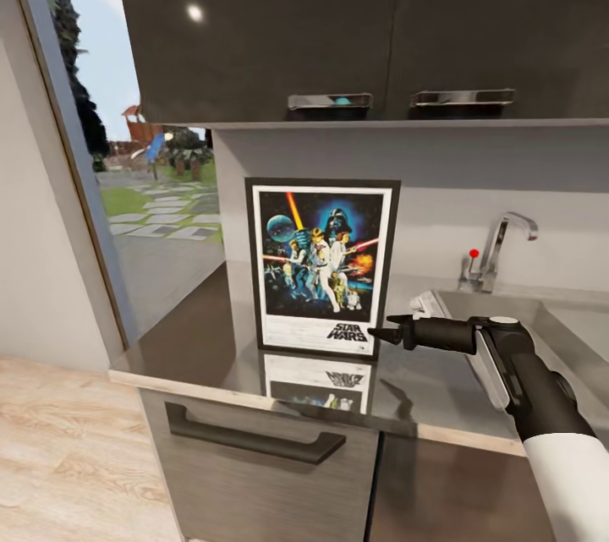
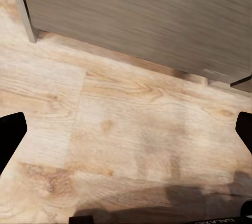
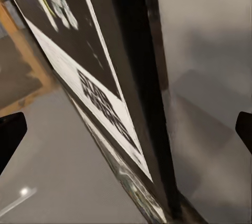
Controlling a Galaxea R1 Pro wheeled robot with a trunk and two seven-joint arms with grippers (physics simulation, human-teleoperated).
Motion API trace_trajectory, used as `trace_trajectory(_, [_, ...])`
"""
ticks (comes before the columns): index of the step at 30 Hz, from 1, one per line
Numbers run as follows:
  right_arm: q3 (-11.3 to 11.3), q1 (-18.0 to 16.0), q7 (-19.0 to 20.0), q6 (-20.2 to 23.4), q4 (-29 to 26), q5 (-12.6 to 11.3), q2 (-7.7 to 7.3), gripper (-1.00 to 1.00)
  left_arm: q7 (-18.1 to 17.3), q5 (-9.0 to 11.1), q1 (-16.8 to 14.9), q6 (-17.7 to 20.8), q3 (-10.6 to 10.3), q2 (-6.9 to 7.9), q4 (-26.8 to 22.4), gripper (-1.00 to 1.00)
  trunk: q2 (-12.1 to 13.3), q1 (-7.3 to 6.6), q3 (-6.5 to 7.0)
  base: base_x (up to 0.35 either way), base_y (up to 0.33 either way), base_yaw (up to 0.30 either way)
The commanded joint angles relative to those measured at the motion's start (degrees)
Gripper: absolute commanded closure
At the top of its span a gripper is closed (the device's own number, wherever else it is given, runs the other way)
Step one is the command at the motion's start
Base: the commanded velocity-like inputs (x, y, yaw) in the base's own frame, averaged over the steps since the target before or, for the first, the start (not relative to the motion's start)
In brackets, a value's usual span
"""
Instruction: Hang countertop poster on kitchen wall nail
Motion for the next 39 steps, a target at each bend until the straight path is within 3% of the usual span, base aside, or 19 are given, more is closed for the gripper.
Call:
trace_trajectory(1, [-0.1,0.0,0.2,0.4,0.0,0.1,0.01,-1.00,-0.3,0.1,0.0,0.0,0.1,-0.01,0.0,-1.00,0.0,0.02,-0.05,0.145,0.001,0.000])
trace_trajectory(28, [-0.1,0.0,0.2,0.4,0.0,0.1,0.01,-1.00,-0.4,0.2,0.0,0.0,0.1,-0.01,-0.1,-1.00,0.0,0.02,-0.05,0.023,0.000,0.000])
trace_trajectory(29, [-0.1,0.0,0.2,0.4,0.0,0.1,0.01,1.00,-0.4,0.2,0.0,0.0,0.1,-0.01,-0.1,-1.00,0.0,0.02,-0.05,0.000,0.000,0.000])
trace_trajectory(39, [-0.1,0.0,0.2,0.4,0.0,0.1,0.01,1.00,-0.4,0.1,0.0,0.0,0.1,-0.01,-0.2,-1.00,0.0,0.02,-0.05,0.000,0.000,0.000])
